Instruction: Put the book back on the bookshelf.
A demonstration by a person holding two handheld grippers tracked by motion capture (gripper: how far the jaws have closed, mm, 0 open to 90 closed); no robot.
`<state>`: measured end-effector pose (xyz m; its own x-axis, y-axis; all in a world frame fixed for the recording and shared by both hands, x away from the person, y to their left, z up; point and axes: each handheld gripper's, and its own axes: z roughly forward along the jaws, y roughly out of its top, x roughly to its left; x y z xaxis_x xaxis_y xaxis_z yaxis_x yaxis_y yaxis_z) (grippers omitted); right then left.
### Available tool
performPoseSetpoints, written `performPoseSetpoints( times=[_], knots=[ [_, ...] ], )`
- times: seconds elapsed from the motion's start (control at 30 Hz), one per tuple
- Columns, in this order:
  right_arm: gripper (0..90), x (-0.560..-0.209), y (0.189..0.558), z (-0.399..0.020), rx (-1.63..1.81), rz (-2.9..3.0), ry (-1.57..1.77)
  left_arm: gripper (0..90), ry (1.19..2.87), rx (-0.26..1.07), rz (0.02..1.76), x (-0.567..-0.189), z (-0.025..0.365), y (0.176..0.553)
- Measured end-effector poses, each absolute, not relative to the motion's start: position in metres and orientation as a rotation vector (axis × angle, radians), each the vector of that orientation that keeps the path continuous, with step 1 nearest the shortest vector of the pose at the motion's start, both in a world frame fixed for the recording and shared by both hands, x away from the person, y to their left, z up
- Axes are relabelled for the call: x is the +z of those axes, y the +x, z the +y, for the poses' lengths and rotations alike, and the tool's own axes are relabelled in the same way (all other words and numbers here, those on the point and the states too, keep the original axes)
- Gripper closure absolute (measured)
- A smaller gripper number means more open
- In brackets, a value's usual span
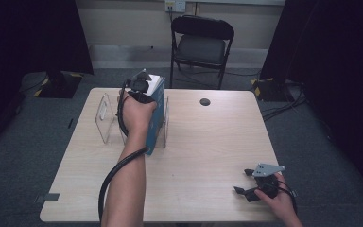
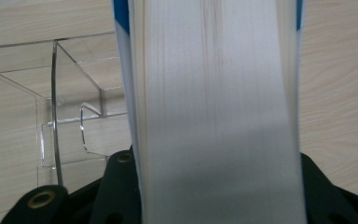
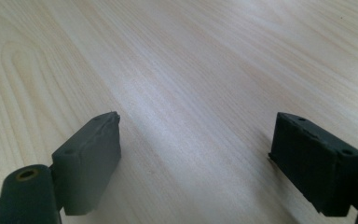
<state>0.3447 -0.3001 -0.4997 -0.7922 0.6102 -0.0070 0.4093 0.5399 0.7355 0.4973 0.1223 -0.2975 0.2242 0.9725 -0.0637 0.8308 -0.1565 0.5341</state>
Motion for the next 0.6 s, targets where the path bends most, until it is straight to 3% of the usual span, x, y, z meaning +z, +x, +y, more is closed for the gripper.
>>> performPoseSetpoints(
  times=[0.6],
  knots=[
    [15.2,-0.4997,0.3447,-0.3001,1.100,2.517,0.852,55.3,2.015,0.382,1.609,-0.2966,0.1300,0.4873]
  ],
)
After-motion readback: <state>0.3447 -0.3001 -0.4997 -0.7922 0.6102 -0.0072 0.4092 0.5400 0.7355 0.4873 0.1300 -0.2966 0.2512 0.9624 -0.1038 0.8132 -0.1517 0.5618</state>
